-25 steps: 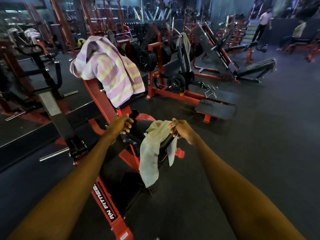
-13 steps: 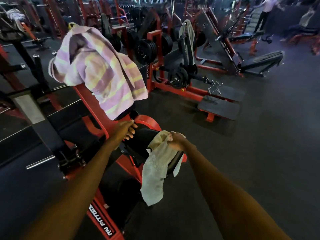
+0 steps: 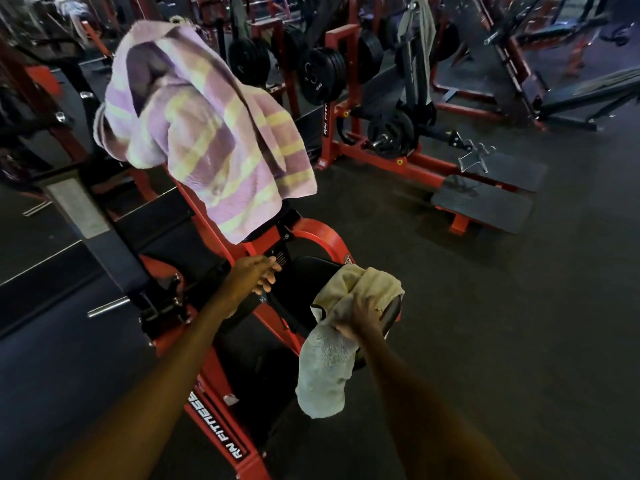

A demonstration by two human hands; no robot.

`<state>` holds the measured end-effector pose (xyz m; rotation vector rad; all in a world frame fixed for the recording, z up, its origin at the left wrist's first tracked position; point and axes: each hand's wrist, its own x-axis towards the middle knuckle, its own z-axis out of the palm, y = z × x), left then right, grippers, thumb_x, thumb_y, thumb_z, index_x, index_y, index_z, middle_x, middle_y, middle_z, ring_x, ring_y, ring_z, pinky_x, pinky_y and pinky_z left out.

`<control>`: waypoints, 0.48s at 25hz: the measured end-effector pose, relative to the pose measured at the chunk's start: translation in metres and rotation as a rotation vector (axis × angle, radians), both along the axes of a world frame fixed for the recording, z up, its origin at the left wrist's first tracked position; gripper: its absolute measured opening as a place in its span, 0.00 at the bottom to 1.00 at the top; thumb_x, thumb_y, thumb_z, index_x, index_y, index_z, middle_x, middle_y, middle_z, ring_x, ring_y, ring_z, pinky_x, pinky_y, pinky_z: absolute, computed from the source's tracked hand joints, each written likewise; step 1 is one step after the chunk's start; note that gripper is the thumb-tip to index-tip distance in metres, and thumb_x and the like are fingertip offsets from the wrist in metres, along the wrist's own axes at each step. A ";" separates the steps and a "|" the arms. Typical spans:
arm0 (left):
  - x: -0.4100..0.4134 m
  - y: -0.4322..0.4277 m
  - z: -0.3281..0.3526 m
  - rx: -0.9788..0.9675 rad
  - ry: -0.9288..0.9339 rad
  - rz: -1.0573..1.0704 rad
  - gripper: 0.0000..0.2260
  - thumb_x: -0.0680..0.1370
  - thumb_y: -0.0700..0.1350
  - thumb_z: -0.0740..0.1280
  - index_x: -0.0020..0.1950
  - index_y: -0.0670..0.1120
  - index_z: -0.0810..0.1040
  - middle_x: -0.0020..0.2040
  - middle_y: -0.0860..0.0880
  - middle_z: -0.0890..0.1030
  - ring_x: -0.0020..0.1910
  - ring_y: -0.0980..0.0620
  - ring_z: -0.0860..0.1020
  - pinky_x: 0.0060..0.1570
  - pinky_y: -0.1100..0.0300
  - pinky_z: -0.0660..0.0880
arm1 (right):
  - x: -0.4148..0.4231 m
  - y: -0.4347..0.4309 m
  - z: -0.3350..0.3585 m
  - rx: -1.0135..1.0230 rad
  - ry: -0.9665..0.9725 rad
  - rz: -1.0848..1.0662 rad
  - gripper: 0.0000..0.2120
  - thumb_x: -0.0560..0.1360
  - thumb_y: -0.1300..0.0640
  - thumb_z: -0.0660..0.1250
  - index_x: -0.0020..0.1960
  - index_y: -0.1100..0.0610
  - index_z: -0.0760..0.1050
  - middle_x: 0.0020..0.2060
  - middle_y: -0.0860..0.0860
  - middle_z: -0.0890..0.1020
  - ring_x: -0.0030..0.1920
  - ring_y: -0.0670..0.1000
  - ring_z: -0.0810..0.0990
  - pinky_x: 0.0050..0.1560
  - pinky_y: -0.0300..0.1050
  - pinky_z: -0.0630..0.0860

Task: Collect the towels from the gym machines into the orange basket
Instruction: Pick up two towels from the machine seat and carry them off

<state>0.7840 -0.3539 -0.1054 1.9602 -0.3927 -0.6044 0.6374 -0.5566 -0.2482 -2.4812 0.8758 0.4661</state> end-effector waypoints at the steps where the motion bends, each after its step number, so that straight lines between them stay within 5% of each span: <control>1: -0.001 -0.001 0.004 0.001 -0.013 -0.010 0.13 0.84 0.48 0.61 0.46 0.45 0.83 0.32 0.50 0.80 0.28 0.54 0.77 0.32 0.61 0.71 | 0.004 0.000 0.002 0.003 -0.074 0.004 0.38 0.77 0.36 0.63 0.79 0.54 0.56 0.78 0.59 0.58 0.77 0.64 0.59 0.73 0.59 0.65; 4: -0.010 -0.007 0.031 -0.017 -0.078 -0.038 0.12 0.84 0.48 0.62 0.47 0.45 0.82 0.34 0.48 0.80 0.29 0.54 0.77 0.32 0.60 0.70 | 0.012 0.003 0.029 0.267 -0.330 -0.359 0.41 0.75 0.50 0.70 0.79 0.60 0.51 0.77 0.63 0.59 0.72 0.64 0.67 0.65 0.50 0.70; 6: -0.017 -0.017 0.060 -0.038 -0.187 -0.041 0.11 0.83 0.48 0.63 0.48 0.44 0.81 0.36 0.48 0.80 0.32 0.53 0.77 0.34 0.60 0.70 | 0.015 -0.004 0.044 0.485 -0.463 -0.672 0.42 0.76 0.52 0.68 0.80 0.64 0.48 0.77 0.65 0.60 0.72 0.65 0.68 0.66 0.53 0.71; 10: -0.007 -0.034 0.131 -0.102 -0.825 0.231 0.08 0.80 0.46 0.67 0.53 0.42 0.77 0.51 0.46 0.79 0.49 0.50 0.77 0.51 0.52 0.77 | 0.008 -0.041 0.091 0.738 -0.643 -0.946 0.29 0.68 0.51 0.66 0.65 0.65 0.75 0.55 0.62 0.82 0.51 0.62 0.81 0.44 0.47 0.74; 12: 0.013 -0.041 0.162 -0.002 -1.041 0.392 0.24 0.76 0.54 0.69 0.66 0.41 0.73 0.66 0.37 0.72 0.67 0.38 0.70 0.68 0.41 0.68 | 0.001 -0.061 0.103 0.805 -0.741 -0.954 0.26 0.65 0.49 0.64 0.58 0.63 0.81 0.52 0.62 0.83 0.47 0.61 0.81 0.39 0.48 0.76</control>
